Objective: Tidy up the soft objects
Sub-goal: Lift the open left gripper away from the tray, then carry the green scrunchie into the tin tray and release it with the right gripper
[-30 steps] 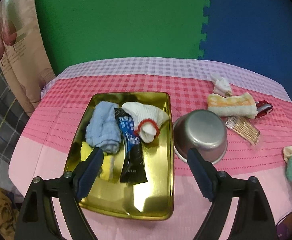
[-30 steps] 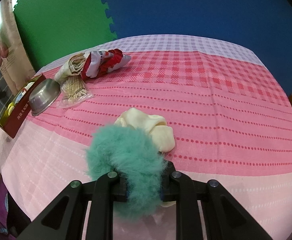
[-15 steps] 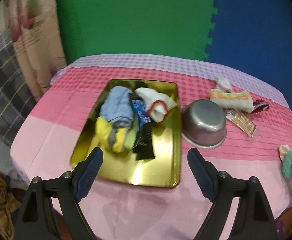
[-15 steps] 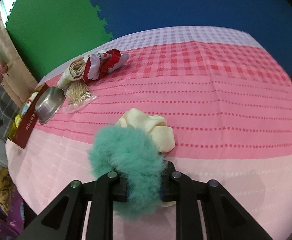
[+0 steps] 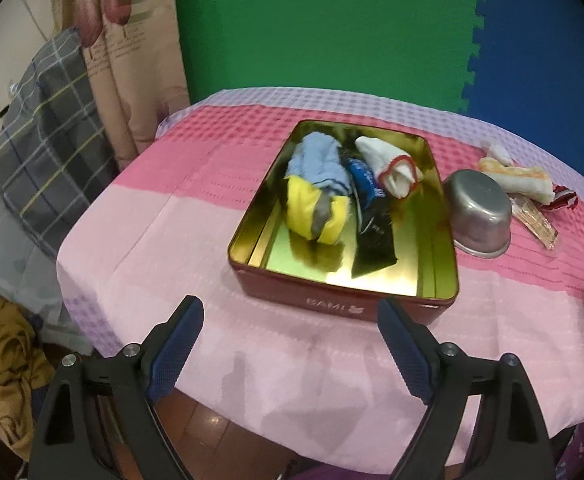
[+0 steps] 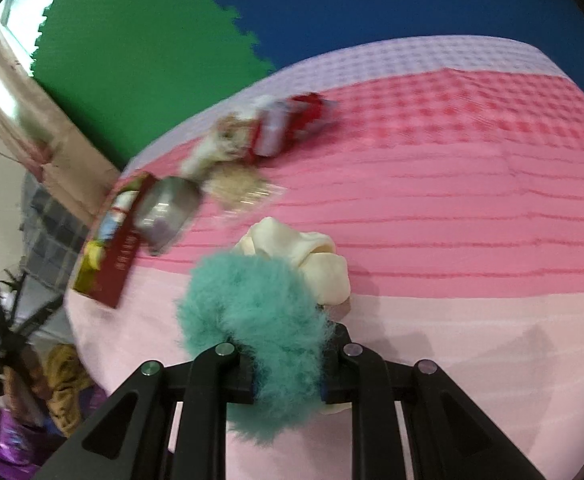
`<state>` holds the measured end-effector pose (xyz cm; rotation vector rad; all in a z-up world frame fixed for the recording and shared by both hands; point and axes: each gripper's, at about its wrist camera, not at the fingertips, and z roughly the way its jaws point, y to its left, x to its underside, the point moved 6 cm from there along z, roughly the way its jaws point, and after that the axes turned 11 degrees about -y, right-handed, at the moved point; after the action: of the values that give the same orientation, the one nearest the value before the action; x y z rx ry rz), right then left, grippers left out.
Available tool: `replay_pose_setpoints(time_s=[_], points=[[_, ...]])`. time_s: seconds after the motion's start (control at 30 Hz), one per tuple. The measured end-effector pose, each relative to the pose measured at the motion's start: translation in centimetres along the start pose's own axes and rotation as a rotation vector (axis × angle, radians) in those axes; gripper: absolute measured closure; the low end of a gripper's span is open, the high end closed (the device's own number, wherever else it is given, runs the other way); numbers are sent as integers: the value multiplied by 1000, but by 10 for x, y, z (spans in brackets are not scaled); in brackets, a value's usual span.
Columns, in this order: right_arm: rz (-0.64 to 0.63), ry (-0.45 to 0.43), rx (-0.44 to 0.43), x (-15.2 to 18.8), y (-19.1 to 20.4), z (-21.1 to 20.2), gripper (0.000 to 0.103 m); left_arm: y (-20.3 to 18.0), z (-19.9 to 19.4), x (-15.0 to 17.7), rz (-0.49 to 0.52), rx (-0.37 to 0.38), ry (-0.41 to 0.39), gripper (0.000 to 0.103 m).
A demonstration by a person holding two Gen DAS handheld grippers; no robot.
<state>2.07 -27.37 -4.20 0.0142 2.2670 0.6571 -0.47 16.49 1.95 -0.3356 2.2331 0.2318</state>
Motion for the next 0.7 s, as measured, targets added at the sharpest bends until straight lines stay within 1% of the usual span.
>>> replay_pose_setpoints(time_s=[0.1, 0.2, 0.37, 0.4, 0.47, 0.53, 0.6, 0.63, 0.67, 0.7], points=[[-16, -3, -85, -11, 44, 6, 84, 4, -2, -1, -18, 3, -20, 17], [-67, 13, -176, -20, 101, 21, 84, 3, -5, -1, -12, 5, -42, 17], [-202, 73, -292, -29, 210, 74, 84, 4, -12, -6, 10, 10, -81, 17], [-235, 82, -304, -30, 228, 84, 84, 6, -14, -8, 7, 8, -92, 17], [-304, 111, -319, -28, 265, 110, 84, 11, -17, -11, -6, 4, -112, 15], [-364, 141, -295, -24, 290, 141, 84, 18, -20, -15, -20, -2, -130, 15], [-407, 162, -258, -20, 305, 167, 84, 24, -21, -16, -34, -10, -141, 14], [-413, 175, -262, -16, 313, 178, 83, 25, -21, -17, -39, -8, -143, 14], [-422, 178, -259, -16, 316, 184, 82, 27, -21, -17, -42, -8, -144, 13], [-447, 172, -238, -15, 320, 189, 82, 28, -20, -17, -43, -12, -142, 13]])
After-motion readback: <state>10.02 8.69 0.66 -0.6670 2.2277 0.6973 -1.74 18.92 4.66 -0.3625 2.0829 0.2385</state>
